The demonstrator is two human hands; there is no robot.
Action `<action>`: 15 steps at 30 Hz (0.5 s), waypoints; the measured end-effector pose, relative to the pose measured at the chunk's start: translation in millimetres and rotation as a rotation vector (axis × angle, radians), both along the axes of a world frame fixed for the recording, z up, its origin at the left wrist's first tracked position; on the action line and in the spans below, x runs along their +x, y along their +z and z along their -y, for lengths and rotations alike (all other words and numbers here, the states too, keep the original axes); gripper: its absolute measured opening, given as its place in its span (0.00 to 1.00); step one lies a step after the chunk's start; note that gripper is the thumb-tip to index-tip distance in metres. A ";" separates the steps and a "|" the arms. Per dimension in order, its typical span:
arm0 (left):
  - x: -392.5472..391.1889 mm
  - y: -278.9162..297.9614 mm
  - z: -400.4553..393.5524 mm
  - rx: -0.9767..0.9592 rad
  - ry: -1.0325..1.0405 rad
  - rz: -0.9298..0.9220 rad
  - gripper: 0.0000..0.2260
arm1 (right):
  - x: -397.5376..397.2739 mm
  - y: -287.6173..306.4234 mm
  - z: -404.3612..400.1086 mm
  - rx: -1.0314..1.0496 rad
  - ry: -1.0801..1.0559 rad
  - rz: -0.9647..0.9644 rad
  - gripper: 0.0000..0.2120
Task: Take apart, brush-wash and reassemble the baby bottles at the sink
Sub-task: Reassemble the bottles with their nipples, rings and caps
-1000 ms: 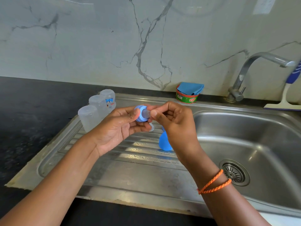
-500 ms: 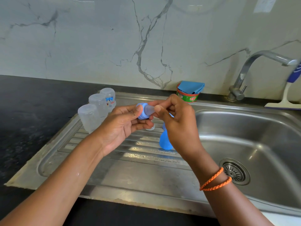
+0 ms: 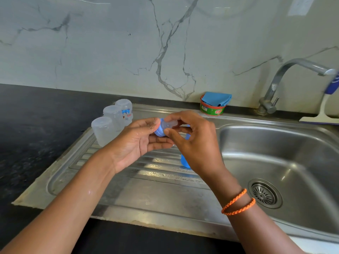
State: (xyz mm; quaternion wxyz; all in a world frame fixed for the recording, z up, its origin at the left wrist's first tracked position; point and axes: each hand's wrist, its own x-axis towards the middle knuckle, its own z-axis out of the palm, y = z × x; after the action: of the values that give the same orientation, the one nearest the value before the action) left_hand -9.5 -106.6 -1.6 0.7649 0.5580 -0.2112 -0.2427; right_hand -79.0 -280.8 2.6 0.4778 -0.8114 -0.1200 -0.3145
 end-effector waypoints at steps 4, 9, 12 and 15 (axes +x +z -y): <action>-0.7 1.1 -1.7 -0.033 -0.016 -0.005 0.19 | 3.4 3.1 -2.6 -0.044 -0.015 0.034 0.03; -0.7 1.4 -1.4 -0.055 0.022 -0.019 0.14 | 5.4 0.8 -9.0 -0.129 -0.036 0.077 0.06; -0.1 2.7 -3.1 -0.013 0.021 0.016 0.13 | 7.6 2.3 -10.4 -0.150 -0.037 0.074 0.08; 1.7 6.5 -6.4 0.080 0.023 0.084 0.18 | 8.3 2.9 -11.7 -0.111 0.011 0.051 0.08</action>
State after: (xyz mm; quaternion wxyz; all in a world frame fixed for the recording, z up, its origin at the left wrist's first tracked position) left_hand -7.8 -100.2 4.9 0.7352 0.6002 -0.2270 -0.2184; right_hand -70.7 -269.1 5.5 0.4306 -0.8276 -0.1538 -0.3255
